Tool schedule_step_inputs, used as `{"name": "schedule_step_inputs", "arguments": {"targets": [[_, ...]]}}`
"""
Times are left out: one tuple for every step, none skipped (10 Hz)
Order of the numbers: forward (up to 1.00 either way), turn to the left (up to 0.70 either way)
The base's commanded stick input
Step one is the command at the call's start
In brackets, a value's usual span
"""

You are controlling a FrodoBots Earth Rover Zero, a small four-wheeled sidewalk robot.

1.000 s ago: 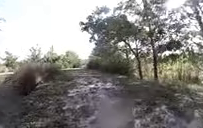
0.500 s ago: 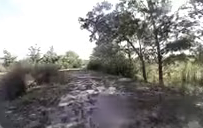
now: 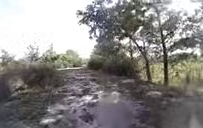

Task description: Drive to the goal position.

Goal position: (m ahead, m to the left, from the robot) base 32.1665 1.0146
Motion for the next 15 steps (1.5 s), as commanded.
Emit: {"name": "schedule_step_inputs", "arguments": {"targets": [[0.85,0.0],[0.85,0.0],[0.85,0.0],[0.85,0.0],[0.85,0.0],[0.85,0.0],[0.85,0.0],[0.85,0.0],[0.85,0.0],[0.85,0.0],[0.85,0.32],[0.85,0.33],[0.85,0.15],[0.85,0.0],[0.85,0.17]]}}
